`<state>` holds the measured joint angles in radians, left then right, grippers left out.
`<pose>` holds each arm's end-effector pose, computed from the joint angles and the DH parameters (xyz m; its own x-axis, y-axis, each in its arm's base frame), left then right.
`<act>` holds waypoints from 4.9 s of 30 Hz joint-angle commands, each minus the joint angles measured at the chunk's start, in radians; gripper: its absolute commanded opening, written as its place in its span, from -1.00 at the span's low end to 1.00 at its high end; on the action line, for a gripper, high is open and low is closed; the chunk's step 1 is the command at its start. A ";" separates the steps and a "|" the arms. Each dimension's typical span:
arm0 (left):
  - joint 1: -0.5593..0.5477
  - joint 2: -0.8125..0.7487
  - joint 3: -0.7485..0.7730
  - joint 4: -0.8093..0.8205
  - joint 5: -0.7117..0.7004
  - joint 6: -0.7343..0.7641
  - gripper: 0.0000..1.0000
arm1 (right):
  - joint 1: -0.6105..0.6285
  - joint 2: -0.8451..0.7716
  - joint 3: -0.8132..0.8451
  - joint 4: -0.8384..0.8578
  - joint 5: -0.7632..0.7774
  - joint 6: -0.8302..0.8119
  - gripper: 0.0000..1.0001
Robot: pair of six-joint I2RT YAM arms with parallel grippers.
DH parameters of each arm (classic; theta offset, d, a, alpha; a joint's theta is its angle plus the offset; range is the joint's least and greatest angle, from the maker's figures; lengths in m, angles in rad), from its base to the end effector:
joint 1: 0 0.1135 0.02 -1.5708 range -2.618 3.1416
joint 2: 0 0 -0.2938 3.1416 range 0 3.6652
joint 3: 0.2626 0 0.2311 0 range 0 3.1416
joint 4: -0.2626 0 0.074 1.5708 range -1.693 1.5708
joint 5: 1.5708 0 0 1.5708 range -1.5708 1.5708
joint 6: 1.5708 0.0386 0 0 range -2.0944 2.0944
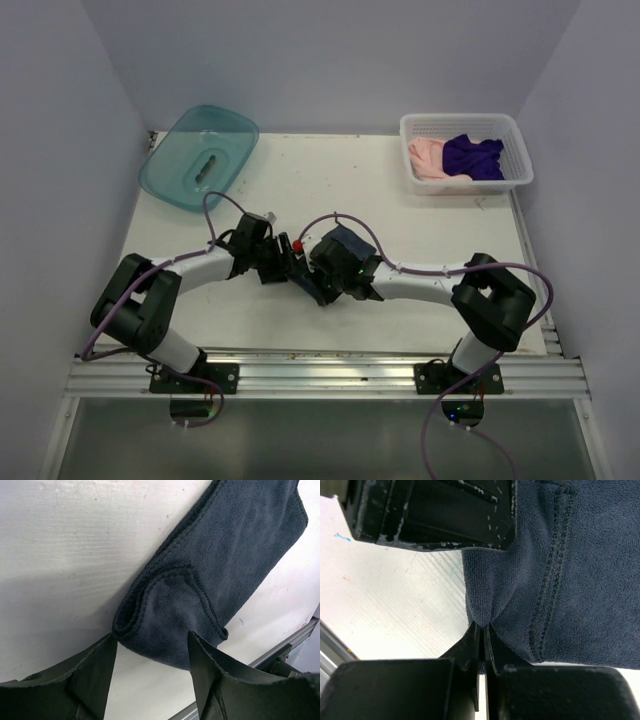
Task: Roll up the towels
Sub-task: Roll the towel
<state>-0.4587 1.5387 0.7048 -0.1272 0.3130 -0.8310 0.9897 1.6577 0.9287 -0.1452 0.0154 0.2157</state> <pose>0.2354 -0.1295 0.1914 -0.9235 -0.3277 -0.1996 -0.1523 0.7906 -0.5931 0.1784 0.2706 0.2159 -0.5890 -0.5070 -0.6293 -0.7210 0.6815 0.1258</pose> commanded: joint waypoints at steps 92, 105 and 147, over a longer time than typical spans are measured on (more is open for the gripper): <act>-0.009 -0.055 0.036 0.164 0.005 -0.102 -0.19 | -0.370 0.255 -0.111 0.608 -0.812 0.567 -1.00; -0.015 0.132 0.116 0.170 -0.012 -0.091 -0.23 | -0.387 0.260 -0.108 0.515 -0.770 0.507 -0.98; -0.017 0.149 0.119 0.035 -0.038 -0.031 -0.27 | -0.089 0.083 0.044 -0.100 0.124 0.154 -1.00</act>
<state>-0.4728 1.6939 0.8162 -0.0158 0.3252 -0.9123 0.9077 1.7180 1.0016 -0.2794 0.1387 0.3485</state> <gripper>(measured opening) 0.364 0.010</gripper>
